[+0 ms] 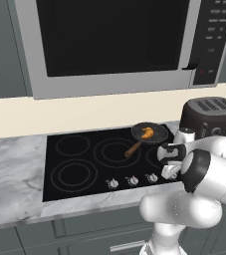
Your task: Pick the croissant and place it on the pan. Then turn on the stove to warm the croissant.
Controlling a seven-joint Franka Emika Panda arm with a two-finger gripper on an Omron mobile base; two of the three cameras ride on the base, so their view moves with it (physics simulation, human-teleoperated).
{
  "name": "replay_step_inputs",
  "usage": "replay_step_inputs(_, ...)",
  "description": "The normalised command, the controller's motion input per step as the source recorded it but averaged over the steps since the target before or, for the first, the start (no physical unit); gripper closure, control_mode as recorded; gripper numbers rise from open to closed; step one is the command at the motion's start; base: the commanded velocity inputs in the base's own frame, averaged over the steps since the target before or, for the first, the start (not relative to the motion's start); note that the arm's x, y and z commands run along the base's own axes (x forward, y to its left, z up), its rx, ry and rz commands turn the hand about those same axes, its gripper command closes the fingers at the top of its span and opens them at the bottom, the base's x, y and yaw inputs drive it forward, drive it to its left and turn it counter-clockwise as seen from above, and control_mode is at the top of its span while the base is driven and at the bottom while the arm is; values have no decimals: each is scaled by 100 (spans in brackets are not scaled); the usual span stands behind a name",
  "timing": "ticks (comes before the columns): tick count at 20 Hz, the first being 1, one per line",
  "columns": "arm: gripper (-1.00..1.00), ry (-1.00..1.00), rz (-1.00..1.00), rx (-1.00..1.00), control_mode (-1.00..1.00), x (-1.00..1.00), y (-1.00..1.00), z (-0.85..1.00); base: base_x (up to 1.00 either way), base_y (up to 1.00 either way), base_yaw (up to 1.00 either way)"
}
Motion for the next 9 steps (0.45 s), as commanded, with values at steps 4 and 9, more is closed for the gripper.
replay_step_inputs(4,100,0,15,0,-100,-10,0,-15,0,0,0)
replay_step_inputs(9,100,0,18,0,-100,-6,0,-16,0,0,0)
